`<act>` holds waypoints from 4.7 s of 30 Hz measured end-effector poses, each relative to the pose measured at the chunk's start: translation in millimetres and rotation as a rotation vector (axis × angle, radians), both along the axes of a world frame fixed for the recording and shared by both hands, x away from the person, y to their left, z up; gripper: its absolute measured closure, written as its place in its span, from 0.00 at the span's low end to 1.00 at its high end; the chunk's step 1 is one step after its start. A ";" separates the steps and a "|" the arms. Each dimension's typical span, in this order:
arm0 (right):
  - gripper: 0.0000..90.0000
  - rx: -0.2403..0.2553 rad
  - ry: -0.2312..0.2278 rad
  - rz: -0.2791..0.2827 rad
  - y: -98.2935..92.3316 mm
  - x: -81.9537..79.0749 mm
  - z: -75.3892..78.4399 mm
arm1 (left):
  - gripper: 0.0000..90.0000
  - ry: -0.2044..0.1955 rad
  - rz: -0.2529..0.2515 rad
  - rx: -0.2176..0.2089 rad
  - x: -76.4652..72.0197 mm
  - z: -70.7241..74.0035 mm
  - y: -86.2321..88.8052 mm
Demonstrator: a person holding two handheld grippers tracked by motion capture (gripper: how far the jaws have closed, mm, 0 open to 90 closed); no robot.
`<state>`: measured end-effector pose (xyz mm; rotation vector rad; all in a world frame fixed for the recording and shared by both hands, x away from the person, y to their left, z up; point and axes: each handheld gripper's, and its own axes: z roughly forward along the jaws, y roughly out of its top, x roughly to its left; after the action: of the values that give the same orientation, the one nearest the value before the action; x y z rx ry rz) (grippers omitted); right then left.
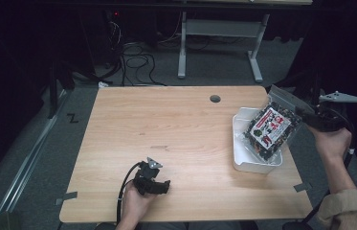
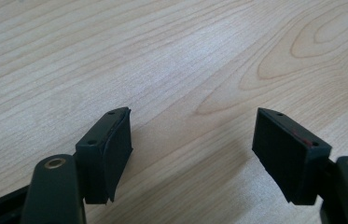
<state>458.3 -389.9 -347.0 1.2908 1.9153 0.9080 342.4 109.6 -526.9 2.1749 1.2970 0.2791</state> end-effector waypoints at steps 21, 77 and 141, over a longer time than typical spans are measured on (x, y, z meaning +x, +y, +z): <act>0.53 -0.031 -0.112 0.034 11.0 -38.9 18.4 | 0.32 -0.014 -0.002 -0.001 -2.2 2.0 -0.9; 0.52 0.114 -0.091 0.393 49.7 -136.0 -20.3 | 0.32 -0.079 -0.001 -0.047 -10.2 11.6 0.1; 0.53 0.023 0.093 0.592 142.2 -126.6 -97.0 | 0.32 -0.105 0.003 -0.059 -12.1 15.3 1.3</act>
<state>331.7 -247.7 -444.0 0.7859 2.4215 1.1680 330.3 110.9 -511.6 2.0806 1.2356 0.3478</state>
